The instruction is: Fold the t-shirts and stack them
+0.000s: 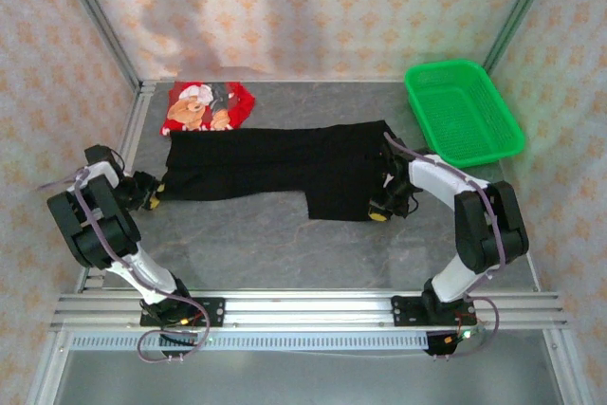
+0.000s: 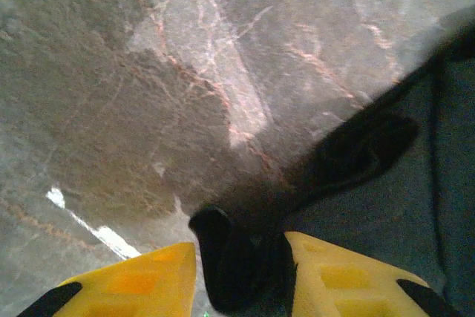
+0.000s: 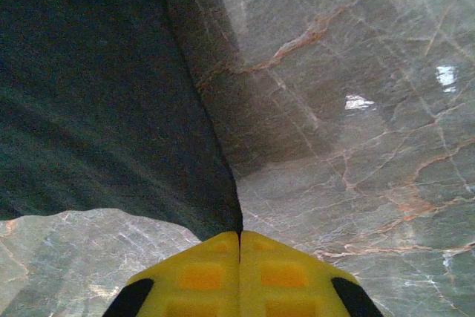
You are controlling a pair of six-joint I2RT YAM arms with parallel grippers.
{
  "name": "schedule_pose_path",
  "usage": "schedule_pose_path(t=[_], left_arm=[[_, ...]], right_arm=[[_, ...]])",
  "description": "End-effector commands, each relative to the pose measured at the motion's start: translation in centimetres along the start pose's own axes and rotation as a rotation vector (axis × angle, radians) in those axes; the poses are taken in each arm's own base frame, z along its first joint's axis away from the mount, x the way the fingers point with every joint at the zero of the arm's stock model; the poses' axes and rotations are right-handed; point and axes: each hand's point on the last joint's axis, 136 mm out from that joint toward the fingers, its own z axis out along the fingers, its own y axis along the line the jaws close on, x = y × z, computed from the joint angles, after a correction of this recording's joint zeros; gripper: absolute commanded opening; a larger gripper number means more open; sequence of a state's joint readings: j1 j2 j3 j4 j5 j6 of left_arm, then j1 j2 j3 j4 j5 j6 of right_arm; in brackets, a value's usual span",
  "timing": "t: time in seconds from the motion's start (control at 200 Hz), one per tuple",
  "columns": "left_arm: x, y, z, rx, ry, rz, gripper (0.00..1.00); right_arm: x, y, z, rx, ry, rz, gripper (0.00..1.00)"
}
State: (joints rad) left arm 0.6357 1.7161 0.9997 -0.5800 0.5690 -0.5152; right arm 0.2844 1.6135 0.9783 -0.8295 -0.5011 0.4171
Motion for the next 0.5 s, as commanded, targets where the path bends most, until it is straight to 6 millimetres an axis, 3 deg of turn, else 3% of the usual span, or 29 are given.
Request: schedule_pose_path(t=[0.0,0.1,0.18,0.265,0.495], left_arm=[[-0.9,-0.2,0.4,-0.001,-0.001,0.002,0.34],[-0.4,0.6,0.3,-0.04,0.011,-0.005,0.35],[-0.2,0.6,-0.5,-0.033,-0.014,-0.008,0.47],[0.1,0.5,-1.2,-0.023,-0.041,-0.01,0.52],[2.1,2.4,-3.6,-0.115,-0.06,-0.041,0.5]], right_arm=[[0.1,-0.5,-0.1,0.01,-0.002,0.008,0.0],[0.2,-0.5,-0.3,0.008,-0.013,0.015,0.0],[0.2,-0.6,-0.3,0.006,-0.017,0.019,0.0],[0.3,-0.6,-0.4,0.005,-0.02,0.018,0.0],[0.3,-0.6,-0.6,0.005,-0.025,0.014,0.0]])
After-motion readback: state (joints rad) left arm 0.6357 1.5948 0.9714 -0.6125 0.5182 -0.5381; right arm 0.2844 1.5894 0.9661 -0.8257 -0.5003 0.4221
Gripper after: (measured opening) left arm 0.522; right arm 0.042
